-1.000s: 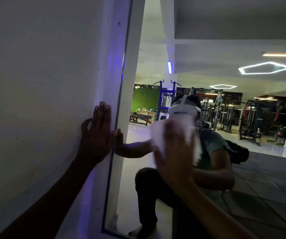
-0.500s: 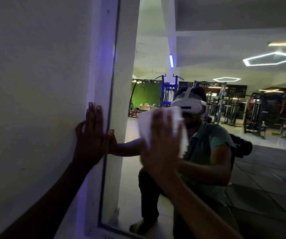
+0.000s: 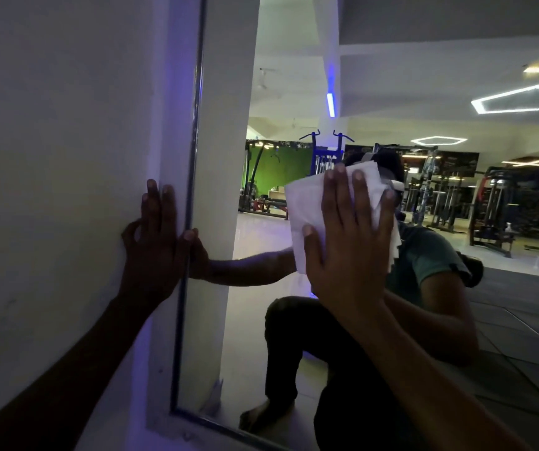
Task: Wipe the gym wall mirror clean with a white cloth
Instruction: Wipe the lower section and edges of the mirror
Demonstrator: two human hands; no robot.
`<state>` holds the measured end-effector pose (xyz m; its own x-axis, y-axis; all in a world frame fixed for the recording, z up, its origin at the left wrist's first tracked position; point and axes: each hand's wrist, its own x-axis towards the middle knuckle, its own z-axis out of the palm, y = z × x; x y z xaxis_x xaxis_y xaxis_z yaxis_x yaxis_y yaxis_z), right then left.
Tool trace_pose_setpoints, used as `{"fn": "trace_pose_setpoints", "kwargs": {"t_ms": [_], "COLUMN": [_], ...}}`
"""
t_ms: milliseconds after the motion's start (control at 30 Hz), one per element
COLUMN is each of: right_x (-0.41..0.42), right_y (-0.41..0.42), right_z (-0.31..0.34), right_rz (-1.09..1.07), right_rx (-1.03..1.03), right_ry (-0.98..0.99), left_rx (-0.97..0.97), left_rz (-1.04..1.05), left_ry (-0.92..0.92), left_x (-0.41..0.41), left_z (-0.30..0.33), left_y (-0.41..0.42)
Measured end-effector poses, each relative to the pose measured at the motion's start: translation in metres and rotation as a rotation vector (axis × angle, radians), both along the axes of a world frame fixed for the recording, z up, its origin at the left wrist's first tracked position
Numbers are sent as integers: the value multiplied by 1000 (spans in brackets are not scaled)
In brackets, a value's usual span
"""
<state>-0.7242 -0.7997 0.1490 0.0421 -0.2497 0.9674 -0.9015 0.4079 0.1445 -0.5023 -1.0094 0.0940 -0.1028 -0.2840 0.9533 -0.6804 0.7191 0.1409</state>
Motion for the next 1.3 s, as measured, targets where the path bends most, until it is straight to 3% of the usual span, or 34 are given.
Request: {"fn": "trace_pose_setpoints", "kwargs": {"t_ms": [167,333,533,700,867,967,1067,1200,1300], "right_x": [15,1,-1,-7,25,11,6,22,21], "right_y": [0,6,17,4,-8,-5,-2,-6,-9], "right_z": [-66,0,-67,-14,-63,-41,-20,-72,-65], "right_rz": [62,-15,55,-26,-37,-86,-104,-113,-136], "right_rx": [204,25,193,82,121,152,81,102,92], "right_ry": [53,-36,50,13,-53,17,-39,-80,-57], "left_rx": [-21,-26,-60,-136,-148,-201,-221,-244,-218], "left_rz": [97,127,124,180,125,61,43,42,-23], "left_ry": [-20,-121,-145,-204,-119,-136,-127,-127,-107], "left_x": [-2,12,17,28,30,16,9,12,9], "left_z": [-2,-1,2,-5,-5,17,30,20,17], "left_y": [10,7,8,4,5,12,11,1,0]}}
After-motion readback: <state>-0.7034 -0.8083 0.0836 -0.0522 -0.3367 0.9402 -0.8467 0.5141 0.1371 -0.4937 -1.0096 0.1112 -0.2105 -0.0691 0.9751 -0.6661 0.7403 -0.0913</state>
